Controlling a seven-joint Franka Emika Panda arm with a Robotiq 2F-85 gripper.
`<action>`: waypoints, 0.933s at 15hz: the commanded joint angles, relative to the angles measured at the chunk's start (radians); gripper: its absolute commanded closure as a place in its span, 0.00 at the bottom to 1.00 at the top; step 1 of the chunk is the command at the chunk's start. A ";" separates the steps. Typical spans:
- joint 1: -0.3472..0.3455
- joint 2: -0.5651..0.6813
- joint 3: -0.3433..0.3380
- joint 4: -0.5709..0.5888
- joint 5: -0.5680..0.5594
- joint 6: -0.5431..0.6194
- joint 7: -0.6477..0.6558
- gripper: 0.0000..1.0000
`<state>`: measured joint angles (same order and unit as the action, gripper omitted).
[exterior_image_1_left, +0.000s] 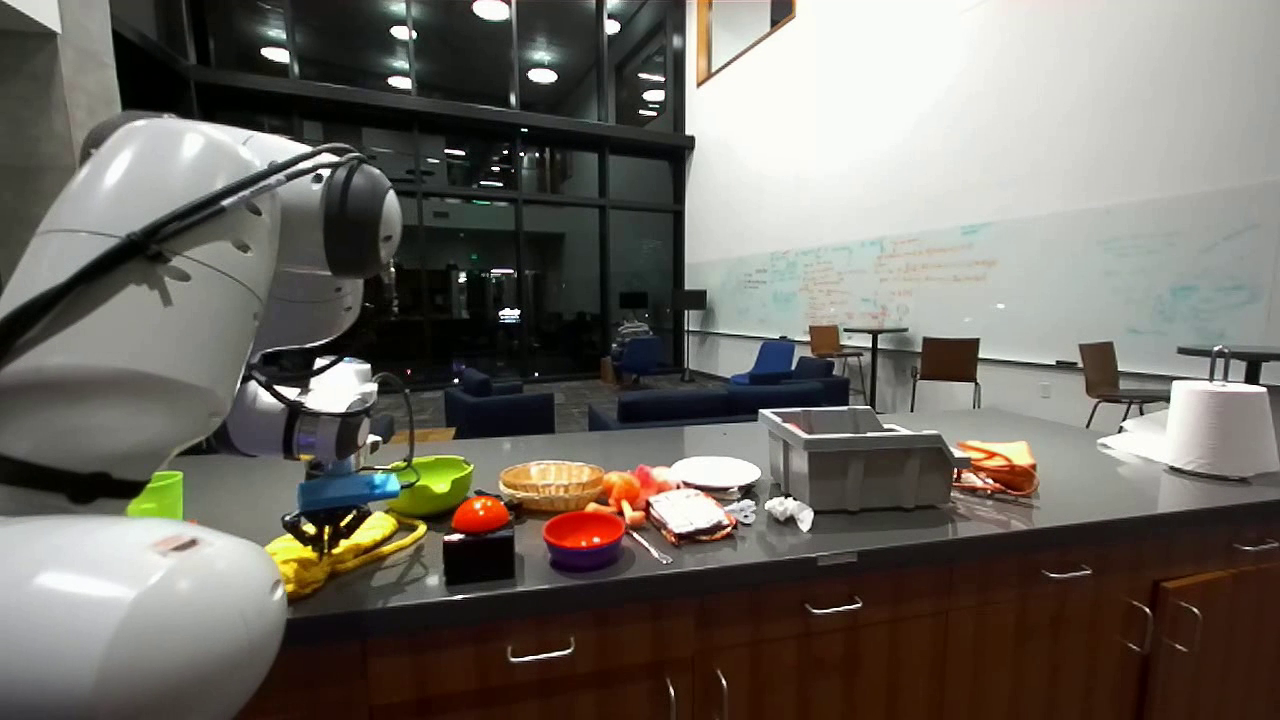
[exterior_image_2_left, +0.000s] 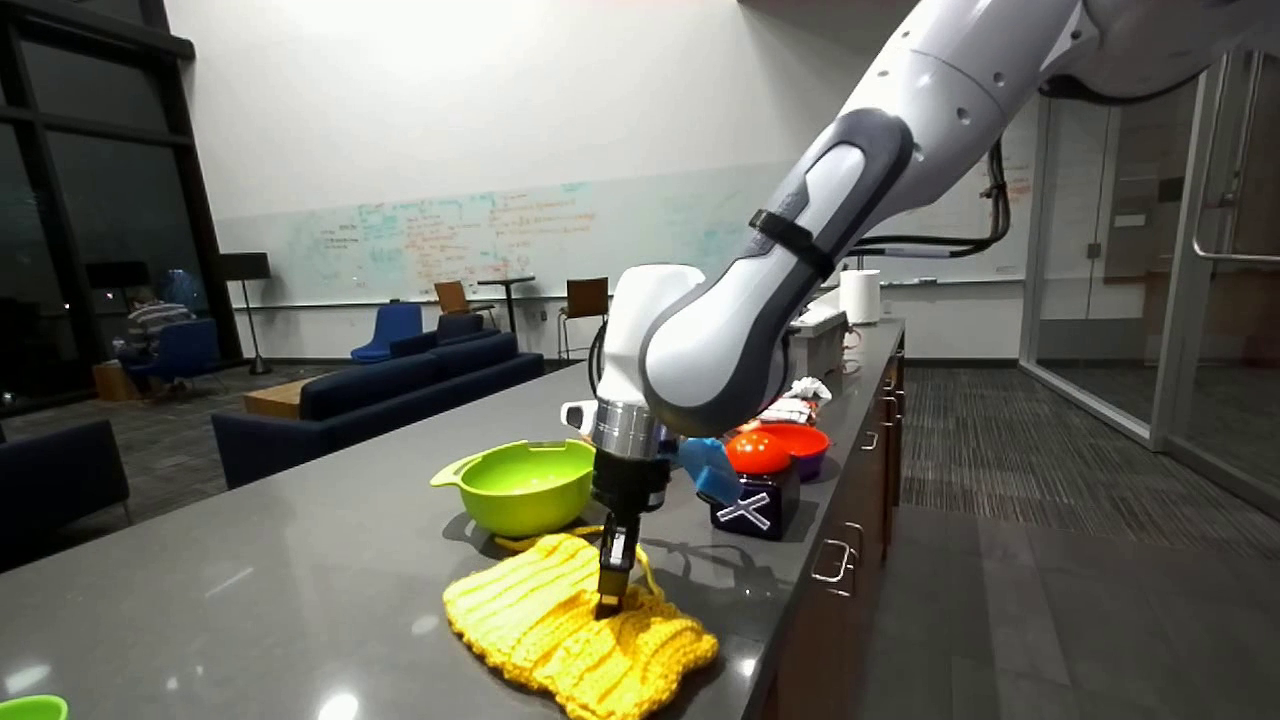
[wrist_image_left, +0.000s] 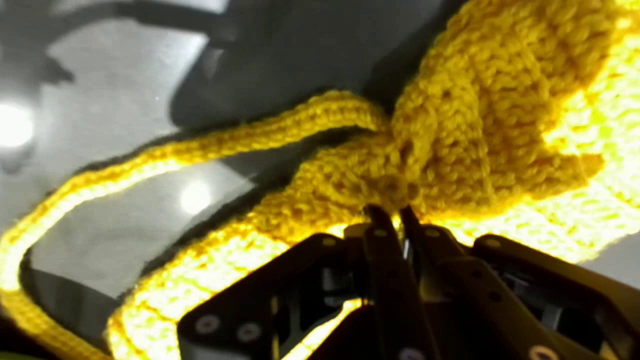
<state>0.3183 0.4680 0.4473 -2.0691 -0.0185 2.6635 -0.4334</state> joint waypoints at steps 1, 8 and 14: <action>0.037 0.066 0.037 -0.032 -0.030 -0.035 -0.034 0.99; 0.058 0.061 0.010 -0.001 -0.078 -0.067 -0.027 0.99; 0.003 0.013 -0.074 -0.013 -0.076 -0.038 0.035 0.99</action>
<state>0.3535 0.4639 0.4386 -2.0536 -0.0617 2.6070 -0.4277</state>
